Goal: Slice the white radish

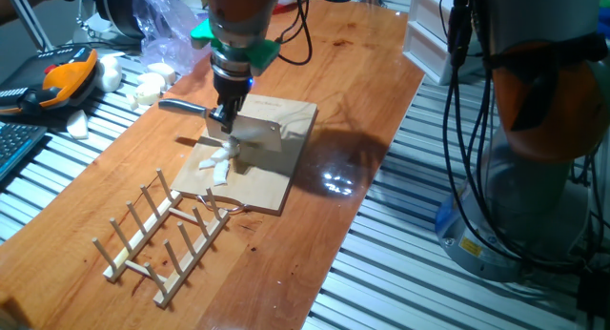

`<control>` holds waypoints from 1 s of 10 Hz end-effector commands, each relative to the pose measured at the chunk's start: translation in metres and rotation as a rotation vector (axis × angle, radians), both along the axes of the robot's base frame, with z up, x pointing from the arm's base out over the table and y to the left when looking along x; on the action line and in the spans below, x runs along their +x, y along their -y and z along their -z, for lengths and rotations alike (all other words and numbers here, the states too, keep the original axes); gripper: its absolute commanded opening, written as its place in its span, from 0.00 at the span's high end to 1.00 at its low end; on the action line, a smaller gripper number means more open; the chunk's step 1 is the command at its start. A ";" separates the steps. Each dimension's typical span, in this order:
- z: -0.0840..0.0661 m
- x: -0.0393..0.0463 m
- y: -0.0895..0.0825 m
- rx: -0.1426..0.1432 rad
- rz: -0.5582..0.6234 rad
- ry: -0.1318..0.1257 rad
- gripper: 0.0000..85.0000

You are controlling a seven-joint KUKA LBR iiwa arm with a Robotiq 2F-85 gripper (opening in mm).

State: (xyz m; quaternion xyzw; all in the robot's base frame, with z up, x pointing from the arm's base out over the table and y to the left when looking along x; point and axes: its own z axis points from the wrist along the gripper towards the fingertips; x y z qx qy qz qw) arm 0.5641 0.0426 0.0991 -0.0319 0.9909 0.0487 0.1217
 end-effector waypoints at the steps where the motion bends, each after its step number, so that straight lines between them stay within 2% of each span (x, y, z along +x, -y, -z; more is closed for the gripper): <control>1: -0.004 0.0003 0.000 -0.003 -0.001 -0.004 1.00; 3: -0.019 0.0018 0.000 0.002 0.004 -0.034 1.00; 4: -0.021 0.0026 0.000 0.020 0.009 -0.041 1.00; 5: -0.021 0.0036 -0.001 0.017 0.007 -0.041 1.00; 7: -0.032 0.0039 -0.006 0.030 0.018 -0.064 1.00; 9: -0.044 0.0041 -0.020 0.036 0.040 -0.085 1.00; 10: -0.049 0.0066 -0.033 0.036 0.055 -0.099 1.00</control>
